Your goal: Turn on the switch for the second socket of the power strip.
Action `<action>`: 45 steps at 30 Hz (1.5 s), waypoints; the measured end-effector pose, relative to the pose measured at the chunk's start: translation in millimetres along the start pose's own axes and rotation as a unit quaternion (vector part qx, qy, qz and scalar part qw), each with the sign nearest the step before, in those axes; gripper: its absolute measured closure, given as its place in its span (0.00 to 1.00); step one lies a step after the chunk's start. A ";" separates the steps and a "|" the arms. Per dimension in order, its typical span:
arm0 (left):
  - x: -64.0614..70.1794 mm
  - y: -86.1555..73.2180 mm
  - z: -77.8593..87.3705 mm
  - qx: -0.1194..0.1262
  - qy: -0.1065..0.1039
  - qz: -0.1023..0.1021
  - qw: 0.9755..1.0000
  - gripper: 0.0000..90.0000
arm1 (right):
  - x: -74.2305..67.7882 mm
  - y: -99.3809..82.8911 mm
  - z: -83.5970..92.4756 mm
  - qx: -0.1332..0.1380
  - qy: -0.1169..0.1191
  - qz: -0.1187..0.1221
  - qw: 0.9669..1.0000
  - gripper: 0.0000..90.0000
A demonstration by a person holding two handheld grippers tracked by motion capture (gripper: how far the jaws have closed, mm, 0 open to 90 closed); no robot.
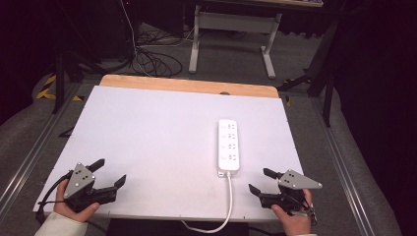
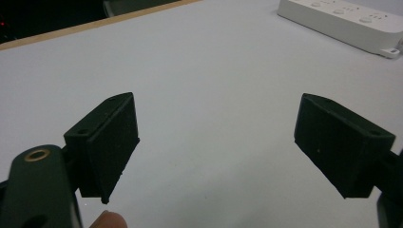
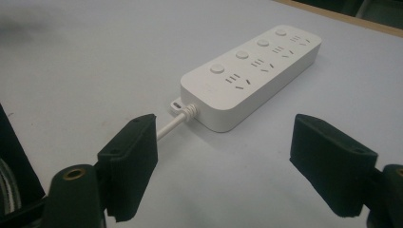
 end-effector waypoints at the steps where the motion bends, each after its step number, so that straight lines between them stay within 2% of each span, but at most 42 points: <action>1: 0.0 0.0 0.0 0.000 0.000 0.000 1.000 0.17 | 0.0 -0.1 -0.1 -0.001 0.000 0.001 1.000 0.27; 9: -0.1 -0.1 -0.3 -0.002 0.000 -0.006 1.000 0.17 | -0.4 1.7 0.2 -0.004 -0.002 0.009 1.000 0.28; 13: 1.0 -0.3 -0.3 -0.002 -0.002 -0.001 1.000 0.17 | 0.2 5.7 1.8 -0.004 -0.005 0.014 1.000 0.29; 24: 0.9 0.0 0.2 -0.003 0.004 -0.005 1.000 0.17 | 4.6 29.5 -2.0 -0.002 0.005 -0.001 1.000 0.36; 30: 0.4 0.2 0.7 -0.002 0.006 -0.004 1.000 0.17 | 7.8 45.8 -14.6 -0.013 0.016 0.005 1.000 0.43; 38: 0.5 0.2 0.9 -0.002 0.003 -0.002 1.000 0.17 | 6.8 56.2 -30.7 -0.021 0.027 0.017 0.999 0.46; 45: 0.8 0.3 1.0 -0.001 0.003 0.000 1.000 0.17 | 6.3 64.5 -41.3 -0.025 0.026 0.024 0.999 0.47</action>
Point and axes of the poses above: each handheld gripper's, and its own axes: z roughly backward along the jaws, y roughly out of its top, x roughly to its right, the point moved 1 cm from there along -z, roughly forward along the jaws, and after that the axes turned 11 degrees about x, right-handed, at the moved point
